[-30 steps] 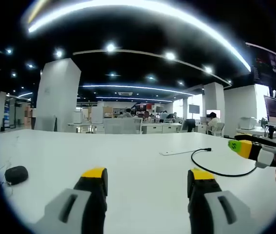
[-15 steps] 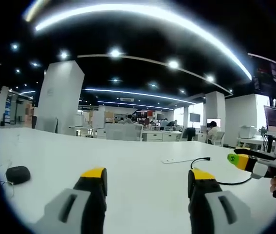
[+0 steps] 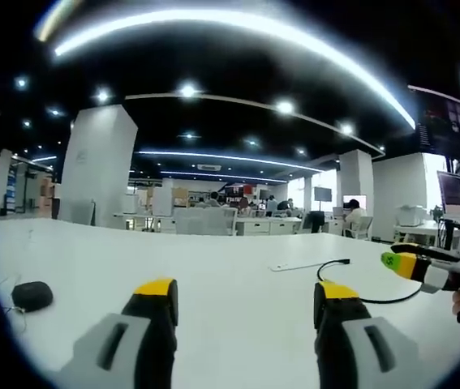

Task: Locate the USB plug end of the data cable currently connected to the USB port on the desk. Grip the plug, withdraw it from the port, and place it onto the desktop.

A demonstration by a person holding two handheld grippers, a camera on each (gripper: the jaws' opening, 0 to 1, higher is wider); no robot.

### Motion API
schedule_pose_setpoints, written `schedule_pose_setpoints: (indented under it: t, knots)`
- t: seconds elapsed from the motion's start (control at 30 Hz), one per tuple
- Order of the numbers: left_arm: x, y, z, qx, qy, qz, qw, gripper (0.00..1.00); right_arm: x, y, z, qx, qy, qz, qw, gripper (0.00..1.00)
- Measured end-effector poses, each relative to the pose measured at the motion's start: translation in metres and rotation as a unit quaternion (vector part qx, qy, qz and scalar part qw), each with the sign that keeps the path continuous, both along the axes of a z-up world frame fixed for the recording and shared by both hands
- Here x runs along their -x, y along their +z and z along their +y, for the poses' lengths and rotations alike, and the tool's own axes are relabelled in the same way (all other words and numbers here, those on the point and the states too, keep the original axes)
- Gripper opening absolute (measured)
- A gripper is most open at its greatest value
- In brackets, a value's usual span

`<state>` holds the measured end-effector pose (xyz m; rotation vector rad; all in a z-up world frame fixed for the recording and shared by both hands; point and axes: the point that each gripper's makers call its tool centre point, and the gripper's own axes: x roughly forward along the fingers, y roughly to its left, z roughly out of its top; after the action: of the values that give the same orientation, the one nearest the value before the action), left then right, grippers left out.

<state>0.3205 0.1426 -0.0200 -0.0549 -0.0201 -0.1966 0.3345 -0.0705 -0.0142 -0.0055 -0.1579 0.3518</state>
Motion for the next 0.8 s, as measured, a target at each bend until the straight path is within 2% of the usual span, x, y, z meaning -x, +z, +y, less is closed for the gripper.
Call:
schedule_pose_setpoints:
  t: [0.3,0.8]
  knots:
    - [-0.0002,0.0013,0.0037,0.002,0.005,-0.003,1.0000,0.69,0.0020,0.0016,-0.0058,-0.010,-0.004,-0.007,0.9999,0.41]
    - [0.0014,0.0006,0.0044,0.004,0.006,-0.004,1.0000,0.69,0.0031,0.0008,0.0010,-0.003,0.004,-0.010,0.9999,0.41]
